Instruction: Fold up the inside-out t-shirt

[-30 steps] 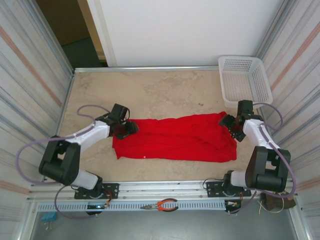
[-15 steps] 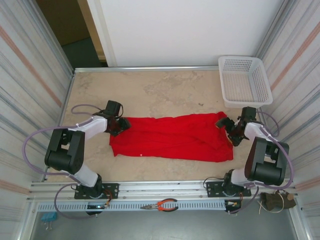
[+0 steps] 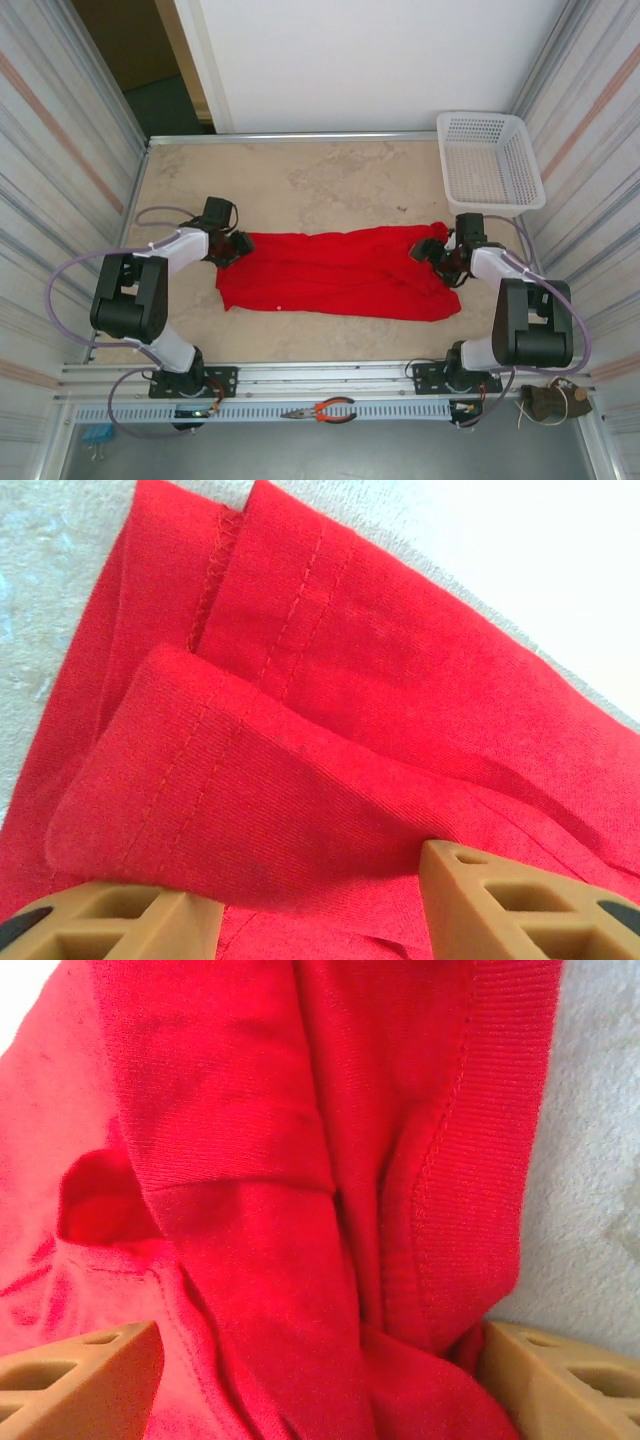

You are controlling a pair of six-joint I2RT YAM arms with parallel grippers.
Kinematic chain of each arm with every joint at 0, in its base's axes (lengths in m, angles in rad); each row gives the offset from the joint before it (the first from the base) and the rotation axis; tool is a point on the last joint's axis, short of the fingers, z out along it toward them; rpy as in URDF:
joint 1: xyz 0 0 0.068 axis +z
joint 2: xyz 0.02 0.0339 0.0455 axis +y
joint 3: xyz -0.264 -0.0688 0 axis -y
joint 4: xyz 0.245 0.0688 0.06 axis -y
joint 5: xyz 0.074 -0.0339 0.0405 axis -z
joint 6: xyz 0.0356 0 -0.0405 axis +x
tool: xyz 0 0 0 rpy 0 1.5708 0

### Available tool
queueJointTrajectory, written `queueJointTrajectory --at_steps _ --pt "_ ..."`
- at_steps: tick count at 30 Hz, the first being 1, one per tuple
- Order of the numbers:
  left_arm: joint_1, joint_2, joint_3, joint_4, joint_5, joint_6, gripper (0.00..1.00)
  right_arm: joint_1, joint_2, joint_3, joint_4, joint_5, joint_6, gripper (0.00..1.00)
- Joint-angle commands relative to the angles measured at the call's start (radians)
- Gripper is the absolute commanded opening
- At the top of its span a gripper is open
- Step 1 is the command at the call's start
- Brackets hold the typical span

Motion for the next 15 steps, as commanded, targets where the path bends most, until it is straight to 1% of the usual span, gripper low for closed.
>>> queueJointTrajectory --at_steps 1,4,6,7,12,15 --pt "0.008 -0.033 0.033 -0.019 0.017 0.032 0.53 0.012 0.054 -0.007 -0.026 0.069 0.025 0.53" --pt "0.008 -0.090 0.073 -0.083 -0.008 0.067 0.53 0.005 0.058 -0.008 -0.022 0.065 0.028 0.17" --pt "0.010 -0.095 0.099 -0.136 -0.010 0.082 0.53 0.000 0.039 0.001 -0.034 0.052 0.029 0.03" --pt "0.008 -0.092 0.096 -0.144 0.001 0.081 0.53 -0.002 0.027 0.008 -0.043 0.049 0.029 0.00" --pt "-0.010 -0.057 -0.013 -0.043 0.030 0.026 0.53 -0.009 -0.050 0.062 -0.127 0.046 0.026 0.00" --pt "-0.064 -0.002 -0.033 -0.027 -0.010 0.011 0.53 -0.023 -0.089 0.095 -0.186 0.049 0.020 0.00"
